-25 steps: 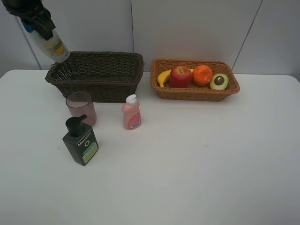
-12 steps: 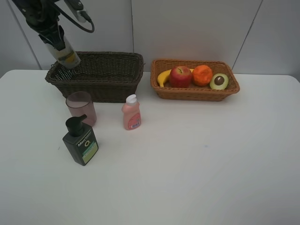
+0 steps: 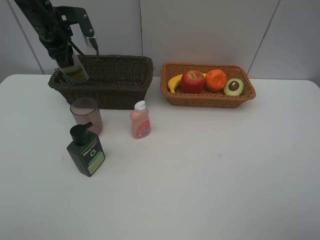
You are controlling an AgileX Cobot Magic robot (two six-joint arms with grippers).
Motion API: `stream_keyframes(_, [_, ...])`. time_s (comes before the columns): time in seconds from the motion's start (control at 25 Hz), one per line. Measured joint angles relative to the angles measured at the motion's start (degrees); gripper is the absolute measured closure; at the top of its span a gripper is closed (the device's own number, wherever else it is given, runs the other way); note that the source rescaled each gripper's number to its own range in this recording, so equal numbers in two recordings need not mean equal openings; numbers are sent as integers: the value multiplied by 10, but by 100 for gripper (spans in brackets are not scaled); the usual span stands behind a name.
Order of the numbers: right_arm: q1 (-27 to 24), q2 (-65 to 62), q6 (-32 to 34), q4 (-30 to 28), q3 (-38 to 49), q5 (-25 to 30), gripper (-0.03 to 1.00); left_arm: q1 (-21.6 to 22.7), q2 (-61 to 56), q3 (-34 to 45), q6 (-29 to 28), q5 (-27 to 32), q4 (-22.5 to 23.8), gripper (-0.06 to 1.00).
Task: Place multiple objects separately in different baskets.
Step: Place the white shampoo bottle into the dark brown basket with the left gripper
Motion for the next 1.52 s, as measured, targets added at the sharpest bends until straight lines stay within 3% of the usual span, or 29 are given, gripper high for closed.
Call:
stream_keyframes(0.56, [0,0,0,0,0,0,-3,0,20,0,6,-32,6,47])
stream_keyframes(1.52, [0,0,0,0,0,0,-3,0,20,0,6,-35,22,47])
